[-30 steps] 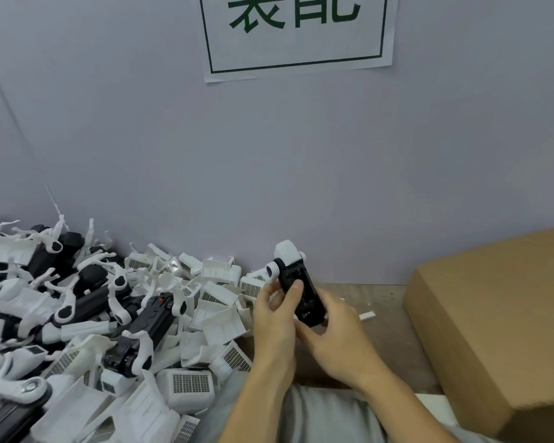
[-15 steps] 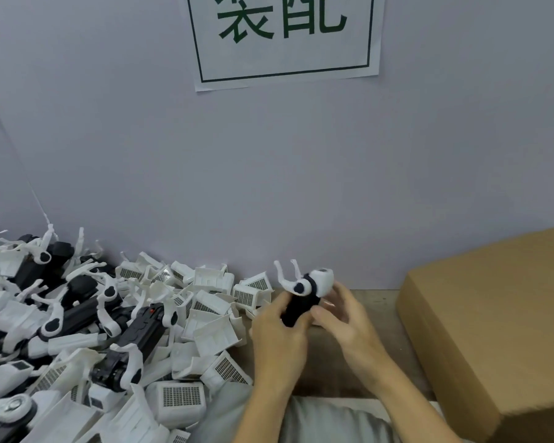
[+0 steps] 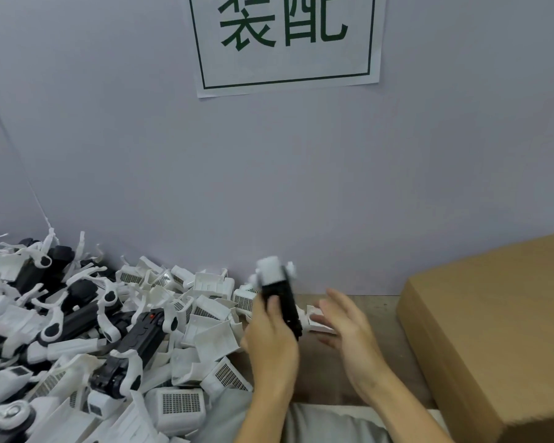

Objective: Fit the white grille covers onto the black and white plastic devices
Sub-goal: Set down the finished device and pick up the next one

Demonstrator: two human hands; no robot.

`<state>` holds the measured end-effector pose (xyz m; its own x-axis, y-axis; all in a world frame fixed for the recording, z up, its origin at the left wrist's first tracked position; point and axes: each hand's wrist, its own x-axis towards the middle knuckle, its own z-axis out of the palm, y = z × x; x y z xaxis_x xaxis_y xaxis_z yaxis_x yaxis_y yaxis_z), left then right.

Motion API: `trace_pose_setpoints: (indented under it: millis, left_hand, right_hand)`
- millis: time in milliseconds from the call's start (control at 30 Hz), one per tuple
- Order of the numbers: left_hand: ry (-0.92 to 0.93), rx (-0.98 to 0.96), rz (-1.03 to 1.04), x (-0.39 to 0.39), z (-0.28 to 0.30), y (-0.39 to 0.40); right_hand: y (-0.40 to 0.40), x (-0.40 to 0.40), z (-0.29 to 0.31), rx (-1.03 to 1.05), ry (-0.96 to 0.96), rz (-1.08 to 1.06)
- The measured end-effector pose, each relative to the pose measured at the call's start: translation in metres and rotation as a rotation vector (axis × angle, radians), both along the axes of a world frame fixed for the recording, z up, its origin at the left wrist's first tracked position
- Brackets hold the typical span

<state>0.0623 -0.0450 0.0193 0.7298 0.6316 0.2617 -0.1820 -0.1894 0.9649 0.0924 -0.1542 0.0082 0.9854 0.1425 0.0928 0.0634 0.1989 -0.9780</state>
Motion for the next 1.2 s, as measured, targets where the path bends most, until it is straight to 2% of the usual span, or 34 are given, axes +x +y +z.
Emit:
trace_pose_setpoints:
  millis: [67, 100, 133, 267, 400, 467, 633, 800, 933, 1200]
  left_hand:
    - [-0.096, -0.611, -0.145, 0.002, 0.008, 0.007]
    - [-0.14, -0.817, -0.199, 0.002, 0.01, 0.01]
    - [-0.141, -0.886, -0.219, 0.003, 0.01, 0.012]
    - [-0.041, -0.693, -0.155, 0.005, 0.005, 0.009]
    - [0.021, -0.817, -0.365, -0.002, 0.007, 0.005]
    - [0.065, -0.796, -0.409, -0.004, 0.007, 0.004]
    - [0.024, -0.707, -0.397, -0.003, 0.003, -0.001]
    - [0.021, -0.758, -0.37, -0.003, 0.001, 0.002]
    - [0.009, -0.783, -0.342, -0.003, 0.0, 0.005]
    - [-0.071, -0.505, -0.359, 0.001, -0.004, 0.0]
  right_hand:
    - [-0.001, 0.0, 0.002, -0.125, 0.062, -0.035]
    - [0.0, -0.001, 0.002, -0.138, 0.098, -0.016]
    - [0.001, -0.002, 0.003, -0.123, 0.142, 0.023]
    - [0.005, -0.012, 0.006, -0.046, 0.325, 0.272]
    - [0.002, -0.017, 0.014, 0.056, 0.299, 0.452]
    - [0.004, -0.018, 0.014, 0.074, 0.261, 0.422]
    - [0.01, -0.017, 0.012, 0.172, 0.217, 0.264]
    - [0.013, -0.021, 0.011, 0.083, 0.104, 0.352]
    - [0.013, -0.021, 0.012, 0.126, 0.158, 0.376]
    - [0.011, -0.02, 0.013, 0.108, 0.16, 0.284]
